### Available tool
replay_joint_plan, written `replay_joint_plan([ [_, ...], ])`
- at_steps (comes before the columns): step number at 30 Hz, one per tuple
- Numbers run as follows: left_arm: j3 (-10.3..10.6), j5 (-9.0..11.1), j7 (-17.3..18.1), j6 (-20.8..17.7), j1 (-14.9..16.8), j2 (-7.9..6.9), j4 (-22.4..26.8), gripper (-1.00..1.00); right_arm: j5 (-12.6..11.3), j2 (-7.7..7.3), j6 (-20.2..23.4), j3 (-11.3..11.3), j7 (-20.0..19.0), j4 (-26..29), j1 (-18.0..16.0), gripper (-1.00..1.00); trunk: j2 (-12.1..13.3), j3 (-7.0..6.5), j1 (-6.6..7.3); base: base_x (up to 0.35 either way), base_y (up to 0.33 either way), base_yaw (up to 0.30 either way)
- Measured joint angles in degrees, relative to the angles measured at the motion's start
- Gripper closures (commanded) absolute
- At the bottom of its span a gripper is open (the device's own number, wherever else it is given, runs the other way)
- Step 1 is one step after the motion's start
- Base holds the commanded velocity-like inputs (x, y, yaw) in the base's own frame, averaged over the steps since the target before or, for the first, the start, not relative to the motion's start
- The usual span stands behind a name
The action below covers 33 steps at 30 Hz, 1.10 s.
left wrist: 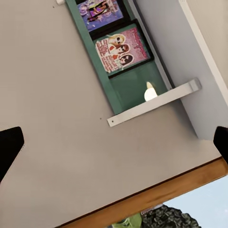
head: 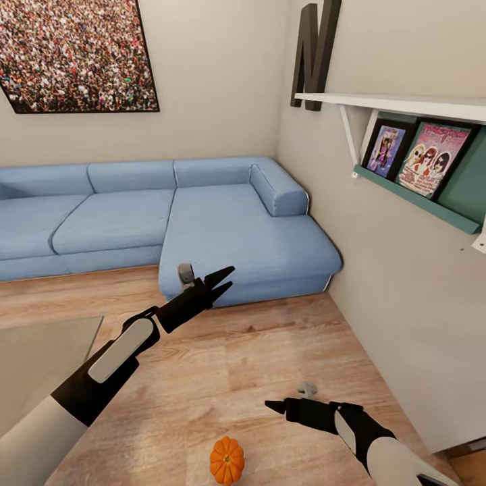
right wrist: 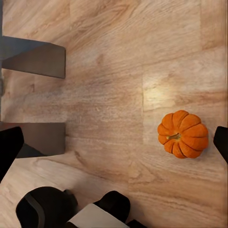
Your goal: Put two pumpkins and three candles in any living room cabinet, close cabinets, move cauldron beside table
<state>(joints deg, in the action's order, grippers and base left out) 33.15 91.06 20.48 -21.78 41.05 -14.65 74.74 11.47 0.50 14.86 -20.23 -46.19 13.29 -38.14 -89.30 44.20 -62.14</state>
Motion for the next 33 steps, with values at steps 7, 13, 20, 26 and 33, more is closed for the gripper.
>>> replay_joint_plan([
  [7, 0.0, 0.0, 0.0, 0.6, 0.0, 0.38, 0.0, -1.0, -0.1, 0.01, -0.1, 0.0, 0.3, 0.0, 0.0, -1.0, -0.8, 0.36, -0.44, 0.002, 0.0, 0.0],
  [13, 0.1, 0.0, 0.0, 0.7, 0.0, 0.42, 0.0, -1.0, -0.1, -0.06, -0.1, -0.1, 0.3, 0.0, 0.0, -1.0, -1.6, 0.71, -0.87, 0.0, 0.0, 0.0],
  [20, 0.0, 0.1, 0.0, 0.7, 0.0, 0.41, 0.0, -1.0, -0.1, 0.15, 0.0, 0.0, 0.7, -0.3, 0.0, -1.0, -4.4, 1.97, -2.41, 0.0, 0.0, 0.0],
  [26, -0.1, 0.1, 0.1, 0.7, 0.0, 0.34, 0.0, -1.0, 0.0, 0.28, -0.2, 0.0, 1.0, -0.5, 0.0, -1.0, -6.8, 3.05, -3.73, 0.0, 0.0, 0.0],
  [33, -0.1, 0.1, 0.3, 0.7, 0.0, 0.36, 0.0, -1.0, 0.0, 0.24, -0.5, 0.0, 0.7, -0.3, 0.0, -1.0, -9.6, 4.3, -5.26, 0.0, 0.0, 0.0],
])
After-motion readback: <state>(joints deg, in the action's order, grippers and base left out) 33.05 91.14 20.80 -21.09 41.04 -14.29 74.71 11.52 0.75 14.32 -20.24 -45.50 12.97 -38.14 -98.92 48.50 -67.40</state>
